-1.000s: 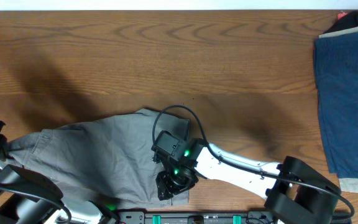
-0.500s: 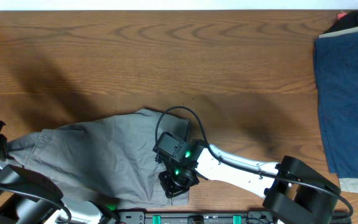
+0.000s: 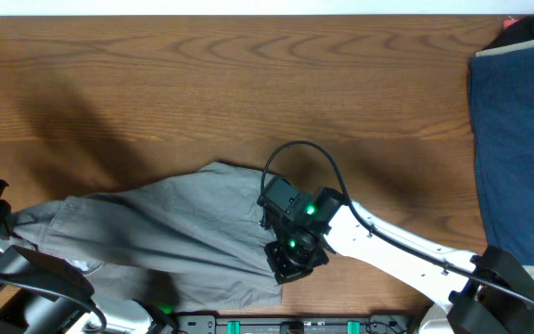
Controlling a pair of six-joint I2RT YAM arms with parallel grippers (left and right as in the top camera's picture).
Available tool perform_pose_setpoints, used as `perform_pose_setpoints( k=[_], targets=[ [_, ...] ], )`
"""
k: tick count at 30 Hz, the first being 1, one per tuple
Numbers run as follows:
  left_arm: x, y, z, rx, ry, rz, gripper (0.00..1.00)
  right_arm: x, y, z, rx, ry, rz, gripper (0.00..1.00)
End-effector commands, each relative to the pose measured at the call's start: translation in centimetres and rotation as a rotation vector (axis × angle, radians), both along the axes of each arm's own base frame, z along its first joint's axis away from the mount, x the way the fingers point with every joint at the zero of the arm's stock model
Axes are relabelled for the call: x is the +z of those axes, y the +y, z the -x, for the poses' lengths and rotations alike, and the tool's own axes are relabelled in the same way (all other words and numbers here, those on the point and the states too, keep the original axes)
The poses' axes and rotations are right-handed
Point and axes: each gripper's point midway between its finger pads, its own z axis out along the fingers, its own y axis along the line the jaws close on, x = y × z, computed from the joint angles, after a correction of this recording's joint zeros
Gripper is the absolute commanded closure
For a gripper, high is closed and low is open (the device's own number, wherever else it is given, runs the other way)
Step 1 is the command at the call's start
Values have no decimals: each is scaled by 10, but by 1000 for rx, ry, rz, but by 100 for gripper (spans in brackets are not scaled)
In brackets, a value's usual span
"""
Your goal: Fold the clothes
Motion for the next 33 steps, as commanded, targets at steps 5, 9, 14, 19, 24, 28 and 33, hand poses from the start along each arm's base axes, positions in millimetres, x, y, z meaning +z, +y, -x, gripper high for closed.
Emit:
perform_pose_setpoints(
  k=[5, 9, 14, 19, 24, 28, 33],
  targets=[
    [5, -9, 14, 20, 47, 25, 94, 1, 5, 25, 112, -5, -2, 99],
    [5, -10, 15, 20, 49, 26, 94, 1, 22, 46, 135, 0, -19, 99],
    [5, -10, 15, 19, 52, 30, 94, -3, 29, 59, 149, 7, -12, 99],
    [5, -10, 15, 19, 52, 30, 94, -5, 29, 61, 152, 8, -2, 67],
    [5, -10, 15, 20, 52, 30, 94, -4, 26, 47, 119, 5, -4, 31],
    [5, -11, 15, 20, 49, 32, 94, -2, 17, 17, 62, -10, -18, 28],
    [5, -11, 15, 20, 49, 32, 94, -6, -9, -42, -55, -80, -10, 3]
  ],
)
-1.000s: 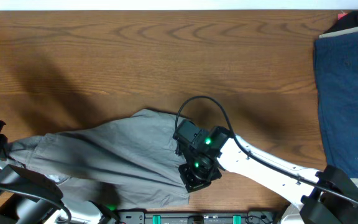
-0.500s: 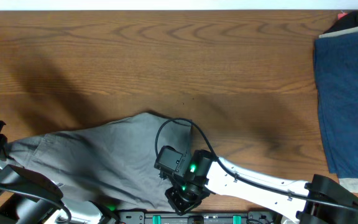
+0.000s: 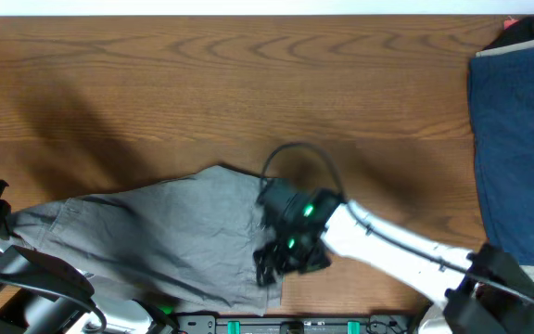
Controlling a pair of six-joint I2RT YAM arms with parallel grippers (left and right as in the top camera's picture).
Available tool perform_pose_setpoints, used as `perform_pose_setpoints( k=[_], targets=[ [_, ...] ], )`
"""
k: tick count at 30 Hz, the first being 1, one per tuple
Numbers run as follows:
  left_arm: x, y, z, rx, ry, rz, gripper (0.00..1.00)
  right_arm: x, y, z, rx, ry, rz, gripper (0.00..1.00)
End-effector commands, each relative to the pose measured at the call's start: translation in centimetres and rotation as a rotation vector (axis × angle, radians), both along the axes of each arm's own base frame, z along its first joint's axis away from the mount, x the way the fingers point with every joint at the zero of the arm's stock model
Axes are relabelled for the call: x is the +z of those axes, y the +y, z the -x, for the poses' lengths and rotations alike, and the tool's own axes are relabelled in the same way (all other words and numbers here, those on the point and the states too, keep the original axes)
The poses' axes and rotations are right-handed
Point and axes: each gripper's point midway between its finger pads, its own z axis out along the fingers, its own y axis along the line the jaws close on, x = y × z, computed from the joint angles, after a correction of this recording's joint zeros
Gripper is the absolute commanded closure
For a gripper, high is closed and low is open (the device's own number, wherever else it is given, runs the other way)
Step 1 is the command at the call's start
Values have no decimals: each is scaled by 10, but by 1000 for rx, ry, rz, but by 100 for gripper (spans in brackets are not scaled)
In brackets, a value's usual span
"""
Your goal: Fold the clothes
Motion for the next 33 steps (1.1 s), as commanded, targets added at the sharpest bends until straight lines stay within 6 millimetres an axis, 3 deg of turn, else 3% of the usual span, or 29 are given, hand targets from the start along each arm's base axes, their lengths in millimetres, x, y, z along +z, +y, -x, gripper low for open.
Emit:
perform_pose_setpoints(
  k=[1, 4, 7, 17, 24, 30, 33],
  targets=[
    [5, -10, 15, 20, 48, 31, 94, -1, -14, -37, -23, -69, -21, 1],
    [5, -10, 15, 20, 48, 31, 94, -4, -20, -53, -66, -83, -30, 1],
    [5, -11, 15, 20, 48, 31, 94, -14, -17, -57, -68, -87, -36, 1],
    [5, -10, 14, 20, 47, 31, 94, -53, 18, -38, -47, 76, -99, 2],
    [4, -10, 13, 21, 40, 28, 94, -56, 37, -29, -42, 78, -122, 5],
    [4, -10, 13, 21, 39, 28, 94, -59, 50, -25, -57, 46, -110, 34],
    [4, -12, 10, 23, 26, 41, 94, -63, 46, -30, -67, 14, -82, 57]
  ],
)
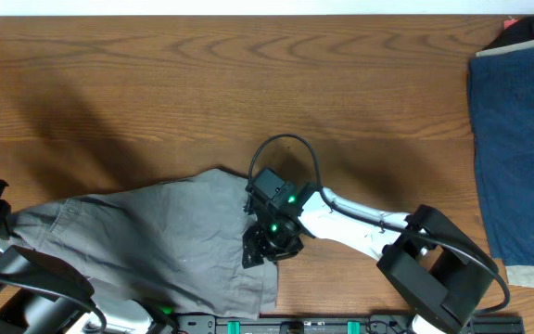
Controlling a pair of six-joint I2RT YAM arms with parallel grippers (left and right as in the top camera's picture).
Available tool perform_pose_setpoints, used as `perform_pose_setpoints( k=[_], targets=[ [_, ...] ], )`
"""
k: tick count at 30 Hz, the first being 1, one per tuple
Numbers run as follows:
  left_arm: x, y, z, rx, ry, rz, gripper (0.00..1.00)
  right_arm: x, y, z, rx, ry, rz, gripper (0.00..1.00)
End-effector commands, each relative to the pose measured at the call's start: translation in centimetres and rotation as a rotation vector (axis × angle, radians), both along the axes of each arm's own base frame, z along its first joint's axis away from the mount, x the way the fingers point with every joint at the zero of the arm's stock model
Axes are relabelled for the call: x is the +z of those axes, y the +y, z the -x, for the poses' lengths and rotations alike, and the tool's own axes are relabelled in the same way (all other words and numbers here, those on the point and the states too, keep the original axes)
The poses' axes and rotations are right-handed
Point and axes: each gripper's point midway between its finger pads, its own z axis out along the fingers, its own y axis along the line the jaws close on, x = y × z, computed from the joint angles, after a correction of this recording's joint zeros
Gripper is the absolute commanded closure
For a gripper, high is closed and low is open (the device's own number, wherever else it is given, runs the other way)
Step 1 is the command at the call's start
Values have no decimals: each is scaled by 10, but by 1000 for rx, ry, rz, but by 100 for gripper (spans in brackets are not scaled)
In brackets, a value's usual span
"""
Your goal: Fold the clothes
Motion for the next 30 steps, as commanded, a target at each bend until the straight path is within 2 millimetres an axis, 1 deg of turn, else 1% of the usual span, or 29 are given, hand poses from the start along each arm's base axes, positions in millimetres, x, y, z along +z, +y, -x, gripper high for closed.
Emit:
perform_pose_setpoints(
  k=[1, 3, 6, 12, 15, 17, 19, 23, 27, 30],
  targets=[
    [4, -12, 11, 23, 27, 40, 94, -10, -7, -3, -38, -6, 58, 70],
    [4, -12, 11, 23, 27, 40, 94, -11, -11, -10, -59, -8, 63, 99],
    [4, -12, 11, 23, 27, 41, 94, -11, -19, -25, -93, -13, 61, 99],
    [4, -13, 9, 21, 22, 47, 94, -11, -44, -64, -188, -31, 48, 99],
    [3, -20, 3, 14, -6, 79, 94, -11, -60, -85, -241, -44, 43, 99],
    [3, -26, -4, -24, -28, 99, 94, -11, -73, -99, -288, -51, 45, 99],
    [2, -32, -11, -58, -37, 109, 94, -11, -90, -116, -342, -59, 46, 99],
    [2, -47, -27, -140, -32, 110, 94, -11, -123, -142, -433, -71, 44, 99],
    [2, -68, -46, -243, -33, 107, 94, -10, -154, -160, -509, -76, 48, 99],
    [1, -88, -61, -326, -32, 103, 94, -8, -175, -171, -568, -75, 51, 99]
  ],
)
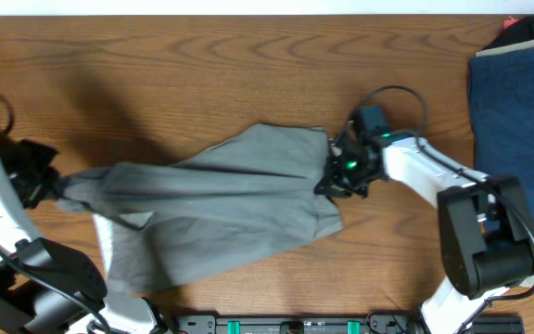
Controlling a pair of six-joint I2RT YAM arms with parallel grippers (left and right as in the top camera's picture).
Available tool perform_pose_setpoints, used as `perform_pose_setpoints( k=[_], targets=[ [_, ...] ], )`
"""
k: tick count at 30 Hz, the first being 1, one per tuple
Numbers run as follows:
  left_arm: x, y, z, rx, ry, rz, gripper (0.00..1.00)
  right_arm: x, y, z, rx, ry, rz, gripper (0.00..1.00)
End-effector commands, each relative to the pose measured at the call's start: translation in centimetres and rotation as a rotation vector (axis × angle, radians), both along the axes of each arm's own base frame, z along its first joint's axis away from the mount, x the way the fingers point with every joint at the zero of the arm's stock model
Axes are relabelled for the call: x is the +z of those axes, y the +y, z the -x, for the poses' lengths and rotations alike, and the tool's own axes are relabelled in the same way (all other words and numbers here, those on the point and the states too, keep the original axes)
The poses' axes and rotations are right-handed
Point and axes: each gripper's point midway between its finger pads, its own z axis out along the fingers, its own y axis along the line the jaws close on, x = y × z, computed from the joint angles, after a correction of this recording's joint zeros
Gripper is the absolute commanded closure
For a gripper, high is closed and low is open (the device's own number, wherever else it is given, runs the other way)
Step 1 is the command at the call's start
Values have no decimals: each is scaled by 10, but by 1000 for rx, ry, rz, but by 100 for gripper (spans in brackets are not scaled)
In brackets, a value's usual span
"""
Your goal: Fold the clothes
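Note:
A grey garment (211, 199) lies stretched across the middle of the wooden table in the overhead view, bunched into folds running left to right. My left gripper (52, 188) is at its left end, shut on the gathered cloth. My right gripper (327, 181) is at the garment's right edge, shut on the cloth there. The fabric is pulled taut between the two. A lower flap of the garment hangs toward the table's front.
A folded dark blue garment (517, 139) lies at the right edge of the table (202, 74), with a tan and red item (527, 28) at the far right corner. The right arm's base (480, 241) stands at the front right.
The garment has moved up and to the right, off the front edge. My right gripper went from the front middle to the right of centre, holding the cloth. My left gripper now holds the left end.
The grey garment lay crumpled at the front left, with my right gripper over its right part near the front edge. The gripper shifted a little left and up over the cloth. Now both grippers hold the garment's ends and it is stretched across the table's middle.

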Motion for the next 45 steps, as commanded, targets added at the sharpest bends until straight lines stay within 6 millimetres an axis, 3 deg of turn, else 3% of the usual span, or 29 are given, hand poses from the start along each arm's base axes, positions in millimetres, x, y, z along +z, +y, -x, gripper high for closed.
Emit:
perform_pose_setpoints(
  k=[1, 9, 16, 19, 27, 35, 40, 45],
  targets=[
    [3, -15, 5, -76, 59, -36, 94, -7, -38, -19, -68, -26, 74, 99],
    [-11, -75, -25, -320, 49, -42, 92, 19, -87, -52, -225, -65, 57, 99],
    [-35, -119, -15, -459, 133, -23, 94, 51, -130, -73, -308, -117, 64, 99],
    [-40, -133, -12, -516, 149, -23, 94, 59, -139, -77, -314, -127, 69, 99],
    [-39, -169, -8, -637, 158, -35, 94, 54, -160, -74, -345, -113, 150, 99],
    [-36, -210, 11, -784, 203, -32, 94, 54, -174, -75, -381, -113, 153, 99],
    [-34, -220, 23, -842, 238, -42, 94, 53, -187, -73, -404, -110, 157, 99],
    [-39, -216, 35, -859, 300, -56, 94, 53, -201, -70, -425, -108, 162, 99]
  ],
)
